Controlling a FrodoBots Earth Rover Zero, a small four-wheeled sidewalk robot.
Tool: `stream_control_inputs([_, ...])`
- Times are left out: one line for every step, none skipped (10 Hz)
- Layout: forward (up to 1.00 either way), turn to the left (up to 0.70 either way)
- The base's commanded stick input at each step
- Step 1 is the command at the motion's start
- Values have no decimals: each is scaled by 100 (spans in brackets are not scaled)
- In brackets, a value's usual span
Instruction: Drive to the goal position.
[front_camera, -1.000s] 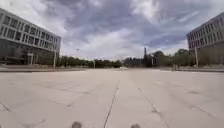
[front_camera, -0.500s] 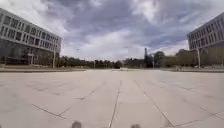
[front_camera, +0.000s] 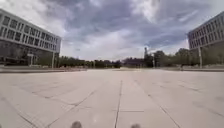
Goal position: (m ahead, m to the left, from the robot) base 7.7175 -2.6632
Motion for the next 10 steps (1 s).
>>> stream_control_inputs([70,1])
stream_control_inputs([70,1])
stream_control_inputs([70,1])
stream_control_inputs([70,2])
stream_control_inputs([70,1])
stream_control_inputs([70,1])
stream_control_inputs([70,1])
stream_control_inputs([70,1])
stream_control_inputs([70,1])
stream_control_inputs([70,0])
